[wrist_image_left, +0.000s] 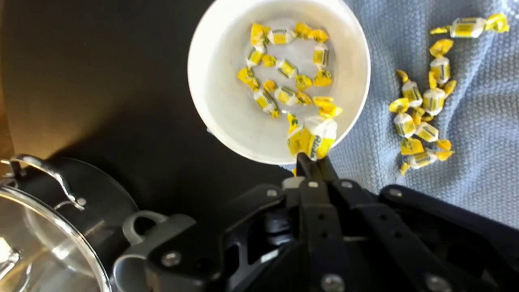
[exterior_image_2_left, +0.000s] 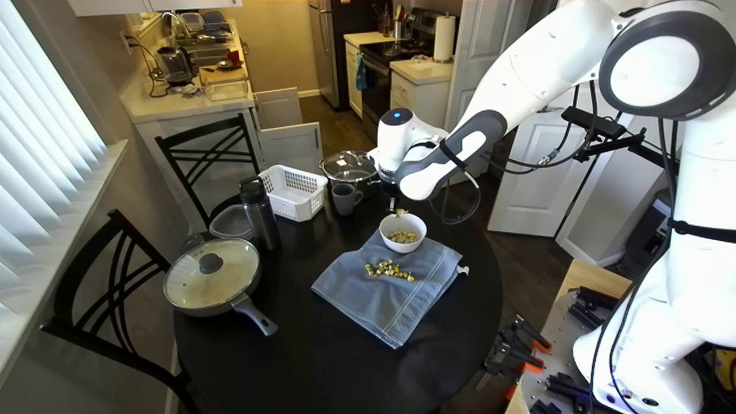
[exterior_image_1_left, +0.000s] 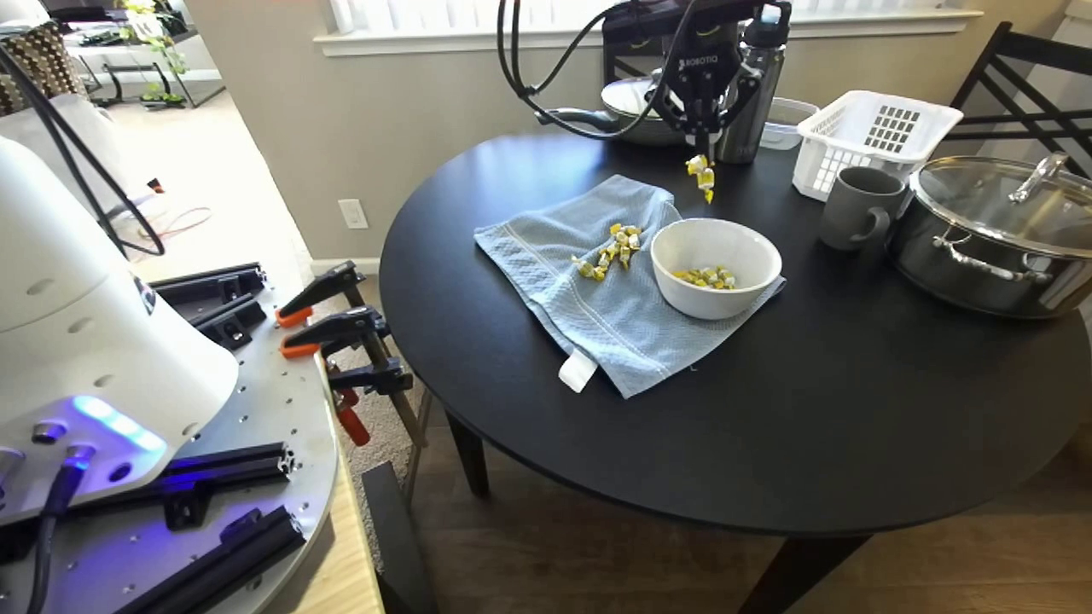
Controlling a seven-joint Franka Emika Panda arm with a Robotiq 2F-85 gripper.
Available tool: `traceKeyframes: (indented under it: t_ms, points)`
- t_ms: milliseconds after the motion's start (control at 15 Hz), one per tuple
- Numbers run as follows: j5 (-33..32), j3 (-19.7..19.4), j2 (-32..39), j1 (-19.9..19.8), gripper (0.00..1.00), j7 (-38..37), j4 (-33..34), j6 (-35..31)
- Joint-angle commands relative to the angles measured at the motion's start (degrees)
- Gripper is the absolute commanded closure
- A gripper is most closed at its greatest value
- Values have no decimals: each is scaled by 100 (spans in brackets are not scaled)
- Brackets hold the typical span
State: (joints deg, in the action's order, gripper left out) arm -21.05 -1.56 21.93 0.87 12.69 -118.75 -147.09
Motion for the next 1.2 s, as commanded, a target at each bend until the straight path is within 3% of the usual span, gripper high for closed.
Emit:
traceKeyframes:
  t_ms: [0, 133, 400, 800, 1133]
  points:
    - [-374, -293, 38, 216, 74, -548, -107, 260]
    - [-366, -280, 64, 221, 67, -569, -155, 293]
    - [-323, -192, 62, 307, 41, -509, -178, 271]
    - [-4, 336, 298, 352, 4, -94, -120, 249]
    - [392, 682, 799, 248, 0, 209, -80, 219]
